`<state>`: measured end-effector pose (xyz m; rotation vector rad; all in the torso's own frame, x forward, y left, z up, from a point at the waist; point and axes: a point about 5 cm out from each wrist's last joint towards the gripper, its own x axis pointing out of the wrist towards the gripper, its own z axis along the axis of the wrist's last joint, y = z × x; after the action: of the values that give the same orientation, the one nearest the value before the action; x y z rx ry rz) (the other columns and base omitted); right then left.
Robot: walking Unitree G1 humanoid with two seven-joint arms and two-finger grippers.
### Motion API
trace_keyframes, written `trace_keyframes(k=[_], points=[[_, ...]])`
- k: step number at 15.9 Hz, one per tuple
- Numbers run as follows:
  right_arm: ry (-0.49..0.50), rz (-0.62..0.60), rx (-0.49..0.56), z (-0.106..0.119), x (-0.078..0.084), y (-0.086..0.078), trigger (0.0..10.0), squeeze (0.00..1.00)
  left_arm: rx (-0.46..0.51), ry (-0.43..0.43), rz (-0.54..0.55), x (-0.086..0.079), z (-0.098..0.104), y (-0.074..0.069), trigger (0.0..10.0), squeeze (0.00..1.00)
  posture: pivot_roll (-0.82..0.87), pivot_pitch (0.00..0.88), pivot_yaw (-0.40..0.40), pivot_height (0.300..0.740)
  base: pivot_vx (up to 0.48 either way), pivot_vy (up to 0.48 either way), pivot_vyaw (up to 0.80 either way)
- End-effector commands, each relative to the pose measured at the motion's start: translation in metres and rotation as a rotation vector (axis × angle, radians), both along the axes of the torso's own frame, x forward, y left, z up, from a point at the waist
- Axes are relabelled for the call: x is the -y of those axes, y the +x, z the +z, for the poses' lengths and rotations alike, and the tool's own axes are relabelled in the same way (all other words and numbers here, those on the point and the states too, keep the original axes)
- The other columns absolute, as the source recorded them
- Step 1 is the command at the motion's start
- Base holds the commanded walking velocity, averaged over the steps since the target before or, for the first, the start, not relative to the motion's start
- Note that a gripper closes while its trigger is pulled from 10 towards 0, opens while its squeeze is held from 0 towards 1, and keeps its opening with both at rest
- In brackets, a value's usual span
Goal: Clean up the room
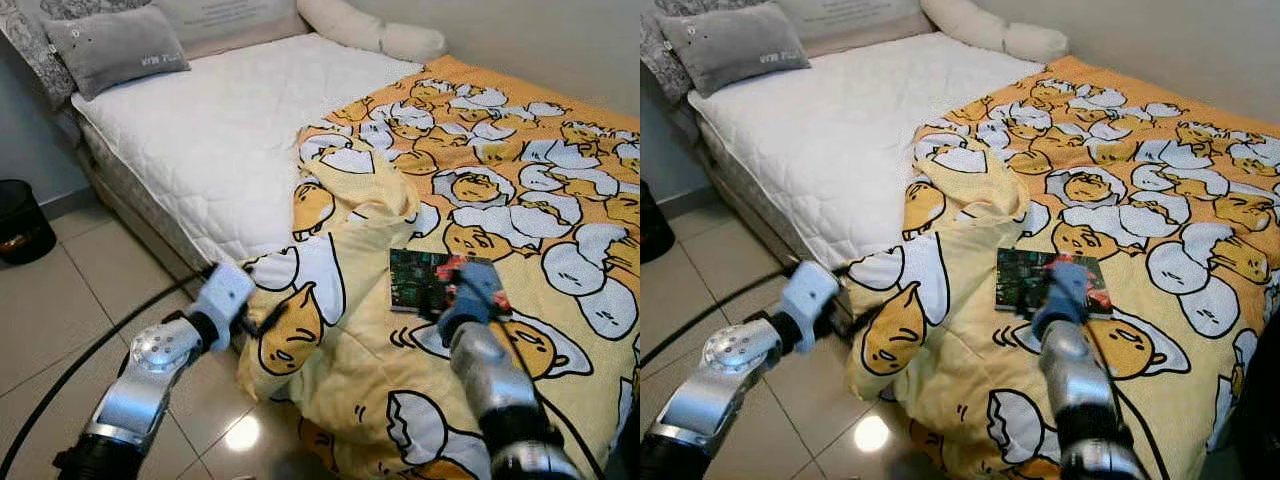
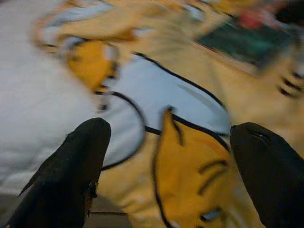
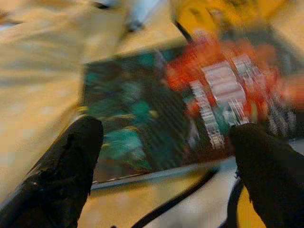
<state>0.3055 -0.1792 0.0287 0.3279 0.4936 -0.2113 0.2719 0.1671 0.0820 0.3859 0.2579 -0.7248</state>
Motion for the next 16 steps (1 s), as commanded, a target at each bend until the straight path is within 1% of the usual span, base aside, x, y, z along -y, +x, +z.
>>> trace_keyframes(k=[1,2,3,4,6,7,9,11,13,16], points=[[0.145,-0.077,-0.029,-0.002,0.002,0.002,10.0,0.17,-0.009,0.018,-0.107,0.006,0.003,0.0,10.0,0.97,-0.01,0.0,-0.014,0.74,0.0,0.0,0.0],[0.19,-0.104,-0.04,-0.002,0.004,0.004,10.0,0.0,-0.026,0.02,-0.154,0.007,0.004,-0.002,10.0,0.97,-0.02,0.0,-0.008,0.74,0.0,0.0,0.0],[0.203,-0.118,-0.051,-0.002,0.006,0.004,10.0,0.0,-0.035,0.025,-0.178,0.008,0.004,-0.003,10.0,0.97,-0.02,0.0,-0.006,0.74,0.0,0.0,0.0],[0.247,-0.151,-0.078,-0.004,0.008,0.005,10.0,0.0,-0.046,0.041,-0.212,0.007,0.003,-0.003,10.0,0.96,-0.02,0.0,0.0,0.74,0.0,0.0,0.0],[0.383,-0.205,-0.081,-0.004,0.007,0.009,10.0,0.0,-0.056,0.061,-0.23,0.004,0.002,-0.001,10.0,0.95,-0.03,0.0,0.002,0.74,0.0,0.0,0.0],[0.408,-0.221,-0.096,-0.004,0.007,0.009,10.0,0.0,-0.06,0.062,-0.238,0.004,0.003,-0.001,10.0,0.96,-0.03,0.0,0.002,0.74,0.0,0.0,0.0],[0.406,-0.225,-0.105,-0.003,0.007,0.009,10.0,0.0,-0.065,0.069,-0.255,0.001,0.004,-0.002,10.0,0.96,-0.03,0.0,-0.001,0.74,0.0,0.0,0.0],[0.431,-0.213,-0.082,0.005,0.01,0.008,10.0,0.0,-0.067,0.072,-0.26,-0.003,0.005,-0.003,10.0,0.96,-0.03,0.0,-0.003,0.74,0.0,0.0,0.0],[0.463,-0.202,-0.086,0.007,0.012,0.005,10.0,0.0,-0.069,0.068,-0.266,-0.004,0.005,-0.002,10.0,0.96,-0.03,0.0,-0.003,0.74,0.0,0.0,0.0],[0.504,-0.168,-0.078,0.011,0.008,0.002,10.0,0.0,-0.079,0.048,-0.286,-0.001,0.005,-0.003,10.0,0.96,-0.04,0.0,-0.005,0.74,0.0,0.0,0.0]])
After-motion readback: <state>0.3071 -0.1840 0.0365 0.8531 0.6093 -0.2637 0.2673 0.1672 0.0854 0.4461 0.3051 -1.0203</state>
